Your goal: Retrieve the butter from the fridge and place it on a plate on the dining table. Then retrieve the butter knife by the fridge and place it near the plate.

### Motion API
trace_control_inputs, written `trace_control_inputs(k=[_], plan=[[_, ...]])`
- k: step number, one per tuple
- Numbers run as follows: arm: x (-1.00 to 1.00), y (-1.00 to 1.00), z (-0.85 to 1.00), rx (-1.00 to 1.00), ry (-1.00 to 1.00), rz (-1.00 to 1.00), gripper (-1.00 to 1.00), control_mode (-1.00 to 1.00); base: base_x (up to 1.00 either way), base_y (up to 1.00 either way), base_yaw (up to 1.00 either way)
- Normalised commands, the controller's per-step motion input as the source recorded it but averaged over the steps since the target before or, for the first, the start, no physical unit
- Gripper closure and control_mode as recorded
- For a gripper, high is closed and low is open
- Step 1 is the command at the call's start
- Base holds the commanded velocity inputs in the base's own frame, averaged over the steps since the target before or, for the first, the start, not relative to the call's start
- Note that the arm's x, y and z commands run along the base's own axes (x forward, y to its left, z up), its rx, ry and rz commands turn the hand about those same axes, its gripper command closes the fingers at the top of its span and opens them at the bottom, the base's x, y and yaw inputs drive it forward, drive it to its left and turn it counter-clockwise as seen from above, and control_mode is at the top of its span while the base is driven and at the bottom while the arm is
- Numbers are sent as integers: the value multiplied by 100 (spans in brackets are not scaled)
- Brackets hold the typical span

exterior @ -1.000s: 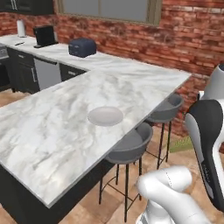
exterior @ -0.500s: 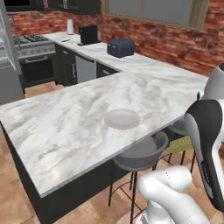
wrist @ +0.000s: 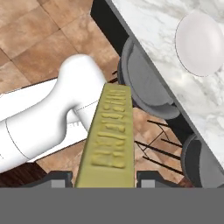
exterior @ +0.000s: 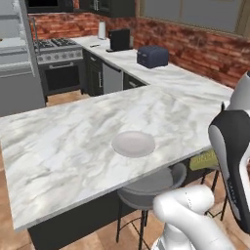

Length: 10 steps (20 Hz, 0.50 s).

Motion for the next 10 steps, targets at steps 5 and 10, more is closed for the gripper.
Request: trace_control_inputs(k=[5,10], plan=[[0,0,0,0,0,0,100,100,52,-4,23],[0,0,0,0,0,0,100,100,64,0,14]])
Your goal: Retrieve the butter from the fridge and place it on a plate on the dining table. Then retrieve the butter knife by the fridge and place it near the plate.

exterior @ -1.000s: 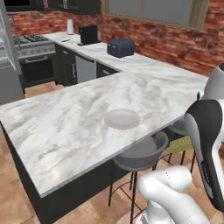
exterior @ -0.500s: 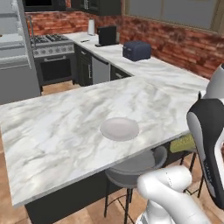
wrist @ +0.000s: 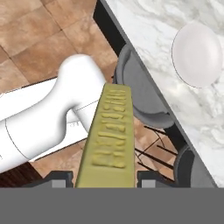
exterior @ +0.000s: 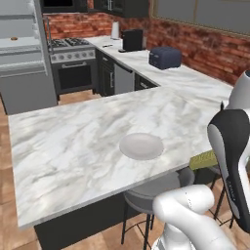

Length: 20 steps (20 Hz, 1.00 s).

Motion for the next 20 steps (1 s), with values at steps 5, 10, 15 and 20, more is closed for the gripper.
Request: trace_control_inputs(k=[5,10,15,20], plan=[[38,0,0,4,0,3,100,-100,48,0,6],[100,-1,0,21,0,11,100,-100,0,0,0],[100,16,-43,9,-2,3,100,-100,0,0,0],[99,10,-77,0,-2,0,100,-100,0,0,0]])
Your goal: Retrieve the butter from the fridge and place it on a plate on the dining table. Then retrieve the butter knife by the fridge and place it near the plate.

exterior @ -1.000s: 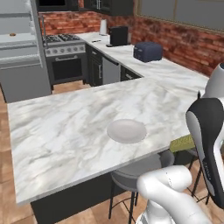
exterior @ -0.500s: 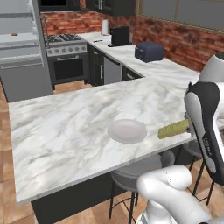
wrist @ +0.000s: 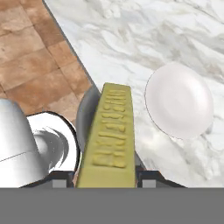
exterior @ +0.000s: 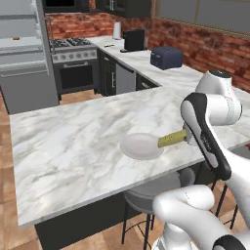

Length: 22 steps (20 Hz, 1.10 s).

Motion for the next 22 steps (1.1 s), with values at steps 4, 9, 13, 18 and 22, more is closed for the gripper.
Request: trace_control_inputs(k=[4,9,13,18,22], plan=[[77,2,-70,0,-10,0,100,-100,0,0,0],[81,10,-40,6,-11,0,100,-100,0,0,0],[62,3,-47,7,-2,0,100,-100,0,0,0],[48,0,-48,7,0,2,100,-100,0,0,0],[36,0,-32,3,0,3,100,-100,0,0,0]])
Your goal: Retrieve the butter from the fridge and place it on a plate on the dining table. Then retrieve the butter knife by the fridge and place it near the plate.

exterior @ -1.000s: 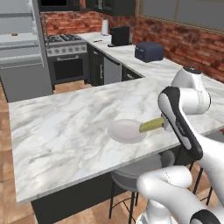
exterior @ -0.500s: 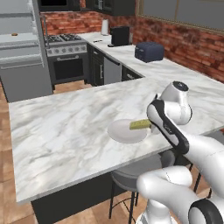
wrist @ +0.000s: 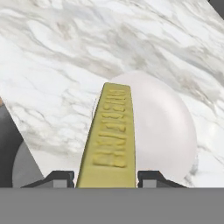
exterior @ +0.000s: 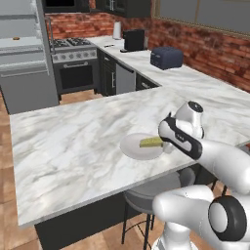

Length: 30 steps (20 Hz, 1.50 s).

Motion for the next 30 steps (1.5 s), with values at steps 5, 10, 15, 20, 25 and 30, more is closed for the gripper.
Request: trace_control_inputs(k=[5,10,15,20,25,30], plan=[[17,0,-27,3,0,1,100,-100,0,0,0],[3,0,-19,1,0,1,100,-100,0,0,0],[6,0,-9,0,0,2,100,-100,0,0,0],[14,0,-3,0,0,3,100,-100,0,0,0],[19,0,-13,0,0,3,100,-100,0,0,0],[17,0,-3,0,0,2,-100,-100,0,0,0]])
